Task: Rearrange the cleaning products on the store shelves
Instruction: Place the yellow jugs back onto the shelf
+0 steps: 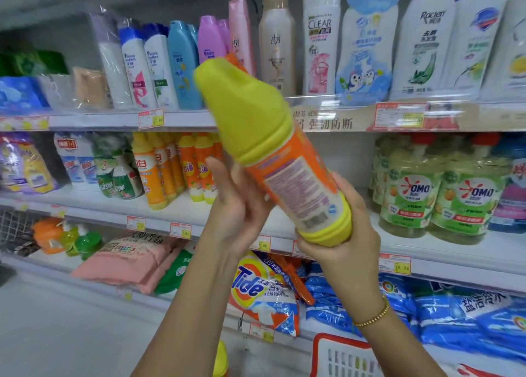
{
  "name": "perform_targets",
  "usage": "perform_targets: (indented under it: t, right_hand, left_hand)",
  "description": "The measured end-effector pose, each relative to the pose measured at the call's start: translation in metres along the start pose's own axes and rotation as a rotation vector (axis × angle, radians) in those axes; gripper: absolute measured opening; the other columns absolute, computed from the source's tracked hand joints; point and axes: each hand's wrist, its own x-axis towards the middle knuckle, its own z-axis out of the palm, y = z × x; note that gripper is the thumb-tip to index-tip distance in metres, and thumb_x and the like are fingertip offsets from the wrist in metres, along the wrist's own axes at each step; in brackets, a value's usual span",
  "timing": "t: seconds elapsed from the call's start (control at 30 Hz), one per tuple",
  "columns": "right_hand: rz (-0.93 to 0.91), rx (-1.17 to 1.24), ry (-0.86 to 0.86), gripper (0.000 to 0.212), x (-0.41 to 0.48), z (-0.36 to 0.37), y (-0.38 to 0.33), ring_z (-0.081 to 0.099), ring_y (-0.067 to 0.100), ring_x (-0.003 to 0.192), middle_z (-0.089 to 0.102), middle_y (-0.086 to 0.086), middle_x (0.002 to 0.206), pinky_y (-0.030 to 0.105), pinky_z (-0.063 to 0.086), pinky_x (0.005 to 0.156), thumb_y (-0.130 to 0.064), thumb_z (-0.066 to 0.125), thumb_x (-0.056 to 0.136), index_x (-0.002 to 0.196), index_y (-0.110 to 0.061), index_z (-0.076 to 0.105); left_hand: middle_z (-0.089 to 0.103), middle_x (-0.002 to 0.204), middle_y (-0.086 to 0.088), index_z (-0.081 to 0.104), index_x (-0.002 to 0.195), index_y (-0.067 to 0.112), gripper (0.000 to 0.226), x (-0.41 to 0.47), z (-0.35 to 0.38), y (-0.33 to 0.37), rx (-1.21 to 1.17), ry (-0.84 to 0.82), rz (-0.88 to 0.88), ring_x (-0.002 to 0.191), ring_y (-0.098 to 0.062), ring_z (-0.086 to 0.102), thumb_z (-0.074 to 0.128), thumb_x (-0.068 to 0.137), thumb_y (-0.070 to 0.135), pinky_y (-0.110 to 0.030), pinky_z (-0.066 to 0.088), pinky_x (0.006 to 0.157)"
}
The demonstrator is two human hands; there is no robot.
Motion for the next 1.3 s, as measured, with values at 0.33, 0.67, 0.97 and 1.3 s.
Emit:
perform_targets:
  t: [0.33, 0.67, 0.97, 1.3]
  right_hand:
    - [0.529, 0.587, -0.257, 0.077, -0.003, -0.025, 0.008, 0.065, 0.027, 0.108, 0.067, 0.006, 0.118, 0.045, 0.056, 0.082, -0.049, 0.083, 0.059, 0.125, -0.023, 0.052]
    - [0.650, 0.400, -0.463, 0.034, 0.034, -0.022, -0.048, 0.073, 0.025, 0.081, 0.072, 0.005, 0.103, 0.038, 0.060, 0.071, -0.043, 0.061, 0.086, 0.110, -0.019, 0.061]
    - [0.695, 0.277, -0.630, 0.021, 0.042, -0.021, -0.035, 0.072, 0.021, 0.083, 0.073, 0.002, 0.099, 0.036, 0.060, 0.074, -0.038, 0.061, 0.088, 0.102, -0.022, 0.062]
    - [0.964, 0.416, -0.523, 0.043, 0.038, -0.008, 0.050, 0.070, 0.025, 0.095, 0.070, 0.011, 0.111, 0.034, 0.058, 0.081, -0.032, 0.064, 0.086, 0.122, -0.010, 0.055]
  left_hand:
    - [0.073, 0.089, 0.001, 0.073, 0.096, 0.021, 0.064, 0.008, -0.047, 0.006, 0.189, 0.018, -0.173, 0.082, -0.014, 0.070, 0.094, 0.040, 0.044, -0.034, 0.057, 0.075]
    - [0.068, 0.119, -0.011, 0.068, 0.116, 0.014, 0.094, -0.001, -0.055, 0.016, 0.036, 0.232, -0.361, 0.111, -0.026, 0.065, 0.096, 0.032, 0.045, -0.045, 0.056, 0.085]
    - [0.072, 0.111, -0.007, 0.076, 0.102, 0.019, 0.088, -0.008, -0.079, 0.018, 0.132, 0.184, -0.537, 0.099, -0.020, 0.070, 0.099, 0.019, 0.037, -0.046, 0.060, 0.070]
    - [0.075, 0.093, -0.006, 0.065, 0.108, 0.016, 0.047, 0.039, -0.099, -0.020, 0.285, 0.349, -0.641, 0.080, -0.019, 0.073, 0.074, 0.062, 0.023, -0.042, 0.056, 0.080]
